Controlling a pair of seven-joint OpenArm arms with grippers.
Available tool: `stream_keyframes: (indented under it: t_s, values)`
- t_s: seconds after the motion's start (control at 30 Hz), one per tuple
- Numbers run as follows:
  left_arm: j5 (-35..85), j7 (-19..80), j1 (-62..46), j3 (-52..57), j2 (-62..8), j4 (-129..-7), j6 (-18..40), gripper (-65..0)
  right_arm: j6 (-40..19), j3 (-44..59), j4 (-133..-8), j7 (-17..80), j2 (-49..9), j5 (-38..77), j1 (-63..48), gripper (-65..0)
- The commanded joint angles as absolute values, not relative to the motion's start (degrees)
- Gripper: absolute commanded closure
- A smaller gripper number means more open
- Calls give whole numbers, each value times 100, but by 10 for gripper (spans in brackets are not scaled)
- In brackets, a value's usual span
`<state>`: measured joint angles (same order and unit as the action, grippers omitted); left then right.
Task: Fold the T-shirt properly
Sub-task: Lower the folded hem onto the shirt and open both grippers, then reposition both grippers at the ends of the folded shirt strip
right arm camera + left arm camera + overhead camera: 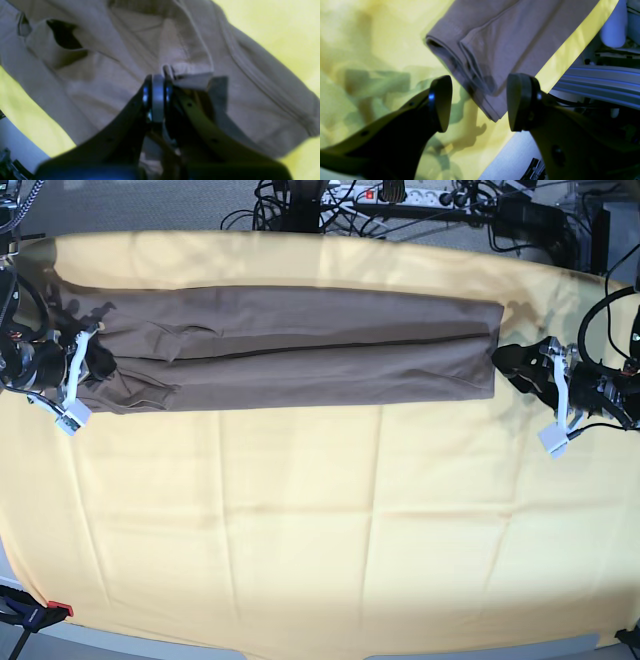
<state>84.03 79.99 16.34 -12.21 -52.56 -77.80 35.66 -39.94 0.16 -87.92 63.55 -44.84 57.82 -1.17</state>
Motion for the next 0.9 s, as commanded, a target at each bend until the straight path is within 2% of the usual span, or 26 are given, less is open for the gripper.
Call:
stream_keyframes:
  t_s: [0.0, 0.27, 0.3, 0.4, 0.43, 0.47, 0.53, 0.73, 0.87]
  values:
    - [8500, 8000, 1745, -1155, -5400, -7837, 3599, -364, -4000, 80, -8879, 6329, -4683, 5833, -51, 0]
    - [8500, 8000, 1747, -1155, -5402, -7837, 3601, -364, -4000, 78, -8877, 6869, -4766, 5843, -115, 0]
    - [8500, 8000, 1747, -1155, -5402, -7837, 3601, -364, -4000, 80, -8877, 6866, -4762, 5839, -148, -70]
    - [8500, 8000, 1750, -1155, -5433, -7837, 3603, -364, -4000, 78, -8877, 6890, -4766, 5708, -261, -342]
    - [8500, 8000, 1767, -1155, -5448, -7837, 3649, -364, -4000, 78, -8877, 6921, -4772, 5603, -268, -405]
    - [8500, 8000, 1800, -1155, -5452, -7837, 3693, -364, -4000, 78, -8877, 6963, -4801, 5544, -268, -421]
    - [8500, 8000, 1861, -1155, -5494, -7837, 3785, -364, -4000, 82, -8908, 6952, -4915, 5754, -220, -414]
    - [8500, 7953, 1892, -1153, -5900, -7837, 3791, -364, -4000, 447, -9419, 7341, -5231, 7430, -224, -296]
    - [8500, 7994, 1890, -1153, -6086, -7837, 3791, -364, -4000, 698, -9526, 8000, -5212, 8500, -235, -296]
